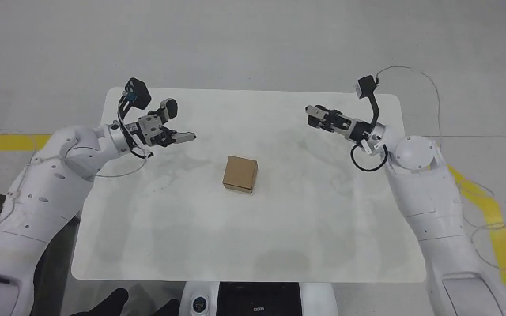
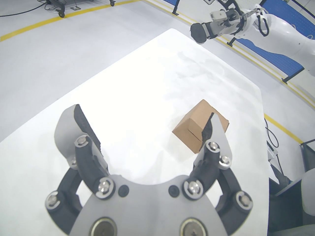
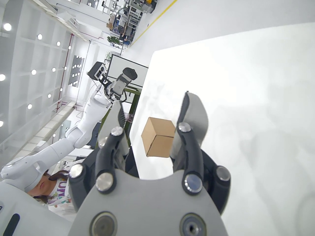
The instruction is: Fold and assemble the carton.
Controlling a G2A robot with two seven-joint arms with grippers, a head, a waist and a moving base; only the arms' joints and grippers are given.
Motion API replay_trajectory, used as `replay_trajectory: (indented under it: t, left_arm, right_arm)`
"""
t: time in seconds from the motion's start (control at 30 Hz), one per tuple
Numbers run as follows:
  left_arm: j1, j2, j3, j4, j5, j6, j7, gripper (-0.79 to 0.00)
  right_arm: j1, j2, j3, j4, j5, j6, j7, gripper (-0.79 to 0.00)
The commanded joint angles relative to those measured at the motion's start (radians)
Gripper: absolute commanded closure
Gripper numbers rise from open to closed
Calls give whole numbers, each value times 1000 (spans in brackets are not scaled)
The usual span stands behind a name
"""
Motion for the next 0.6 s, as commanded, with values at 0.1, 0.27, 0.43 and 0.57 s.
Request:
replay_trajectory:
  t: [0.1,0.27,0.43,0.57]
  left_arm:
    - [-24,-5,-15,28,-16,-11,-35,-785]
    - [-28,-5,-42,47,-41,-3,-44,-785]
    - [-22,-1,-62,40,-32,-32,-86,-785]
    - [-17,0,-68,37,-36,-36,-86,-785]
  right_arm:
    - [14,13,30,-8,-117,-9,-58,-785]
    - [10,24,65,-34,-215,-10,-141,-785]
    - [4,35,95,-57,-260,1,-165,-785]
    - [0,39,108,-64,-267,1,-170,-785]
